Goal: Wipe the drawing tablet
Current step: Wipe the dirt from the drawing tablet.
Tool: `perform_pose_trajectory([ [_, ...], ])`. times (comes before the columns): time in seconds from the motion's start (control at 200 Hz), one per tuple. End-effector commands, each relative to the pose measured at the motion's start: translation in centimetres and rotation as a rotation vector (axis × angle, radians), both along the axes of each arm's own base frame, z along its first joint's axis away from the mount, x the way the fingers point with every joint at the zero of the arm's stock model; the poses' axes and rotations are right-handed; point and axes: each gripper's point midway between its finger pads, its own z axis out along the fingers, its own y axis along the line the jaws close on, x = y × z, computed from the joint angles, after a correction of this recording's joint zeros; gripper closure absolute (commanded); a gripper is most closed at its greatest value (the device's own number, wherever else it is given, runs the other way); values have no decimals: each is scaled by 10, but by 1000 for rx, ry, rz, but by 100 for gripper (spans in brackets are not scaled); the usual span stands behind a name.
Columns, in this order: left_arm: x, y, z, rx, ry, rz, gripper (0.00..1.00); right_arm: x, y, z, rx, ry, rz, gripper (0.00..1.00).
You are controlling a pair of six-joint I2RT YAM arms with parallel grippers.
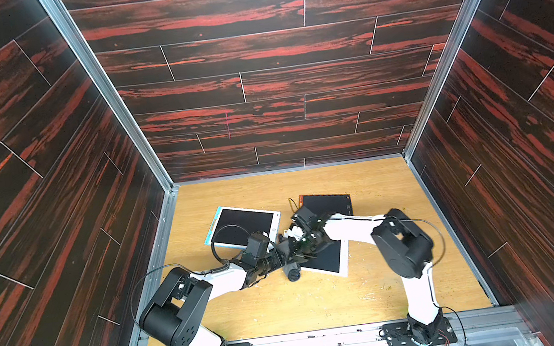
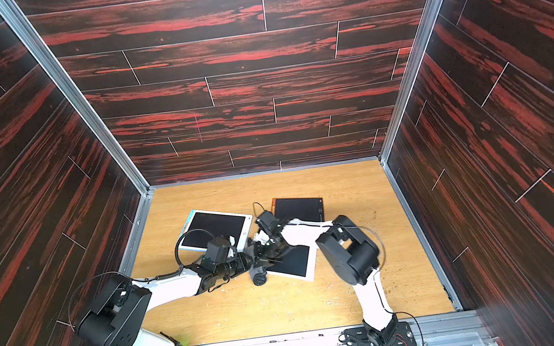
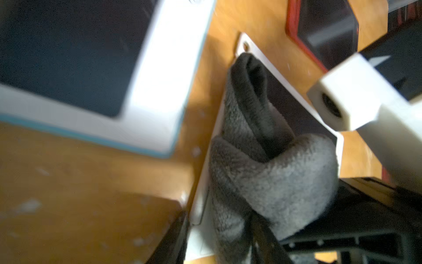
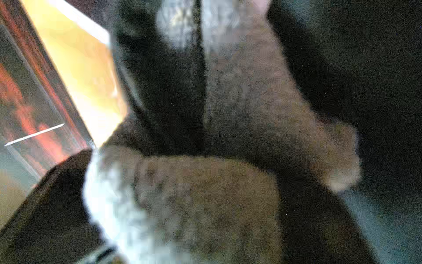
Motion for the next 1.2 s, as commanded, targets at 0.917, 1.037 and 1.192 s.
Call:
perform_pose_trajectory([
  [0.917, 173, -71, 51, 37, -75, -188, 52, 225, -290, 44, -746, -348, -634, 100],
  [1.037, 191, -83, 39, -40, -68, -215, 52, 244, -285, 35, -723, -348, -629, 100],
  [1.192, 197, -87, 23, -52, -39, -209, 51, 256, -276, 8, -726, -292, -569, 100],
])
